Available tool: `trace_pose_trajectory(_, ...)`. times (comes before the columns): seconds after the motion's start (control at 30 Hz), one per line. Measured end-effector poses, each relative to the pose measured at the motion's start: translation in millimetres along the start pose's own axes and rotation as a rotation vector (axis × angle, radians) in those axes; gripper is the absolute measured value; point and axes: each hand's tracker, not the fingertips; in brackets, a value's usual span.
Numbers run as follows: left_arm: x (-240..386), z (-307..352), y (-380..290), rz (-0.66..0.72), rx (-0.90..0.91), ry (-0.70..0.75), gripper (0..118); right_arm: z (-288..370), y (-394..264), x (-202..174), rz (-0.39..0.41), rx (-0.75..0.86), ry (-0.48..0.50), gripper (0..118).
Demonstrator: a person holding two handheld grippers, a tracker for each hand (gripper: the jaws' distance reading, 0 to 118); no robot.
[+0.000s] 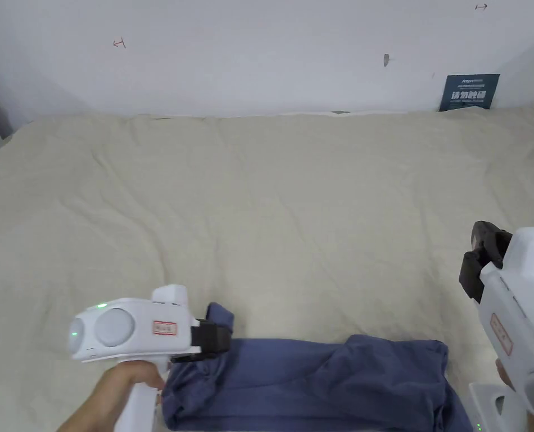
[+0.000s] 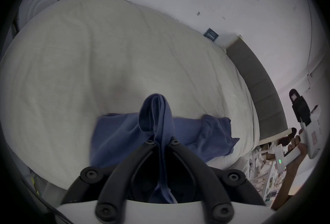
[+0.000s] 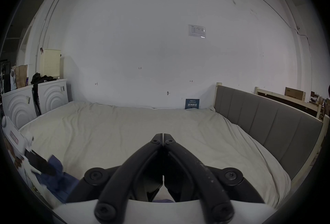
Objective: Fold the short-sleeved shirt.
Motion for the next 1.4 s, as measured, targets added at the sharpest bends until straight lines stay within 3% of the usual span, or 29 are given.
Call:
trace_pose_trajectory(0.27,35,-85,-19,0.019,-0.102,0.056,9,5,-4,15,-0.004,-0.014,-0.032,2)
trace_pose_trajectory(0.33,36,-91,-22,0.015,-0.104,0.084,16,6,-5,17,-0.003,-0.019,-0.036,2)
trace_pose_trajectory(0.37,36,-92,-22,0.024,-0.103,0.081,30,6,-6,18,-0.003,-0.020,-0.038,2)
trace_pose_trajectory(0.4,38,-89,-23,0.039,-0.100,0.066,55,6,-6,19,-0.003,-0.021,-0.039,2)
trace_pose_trajectory(0.43,40,-87,-22,0.051,-0.102,0.038,92,7,-6,20,-0.004,-0.022,-0.040,2)
trace_pose_trajectory(0.47,41,-84,-22,0.055,-0.100,0.007,113,7,-6,20,-0.004,-0.023,-0.042,2)
trace_pose_trajectory(0.53,45,-70,-21,0.056,-0.086,-0.033,118,7,-6,21,-0.005,-0.023,-0.043,2)
trace_pose_trajectory(0.7,47,-25,-16,-0.035,0.071,-0.017,113,9,-4,20,-0.006,-0.016,-0.038,2)
trace_pose_trajectory(0.8,43,1,-22,-0.122,0.204,0.080,112,10,-2,19,-0.007,-0.009,-0.031,2)
trace_pose_trajectory(0.87,38,13,-27,-0.162,0.276,0.179,103,11,-1,18,-0.006,-0.006,-0.026,2)
trace_pose_trajectory(0.9,35,16,-30,-0.165,0.301,0.215,92,11,-1,17,-0.006,-0.005,-0.023,2)
trace_pose_trajectory(1.03,19,15,-44,-0.174,0.335,0.257,3,12,-1,16,-0.006,-0.003,-0.014,2)
trace_pose_trajectory(1.4,22,-65,-76,-0.249,0.219,0.240,1,13,-5,21,-0.009,-0.018,-0.012,2)
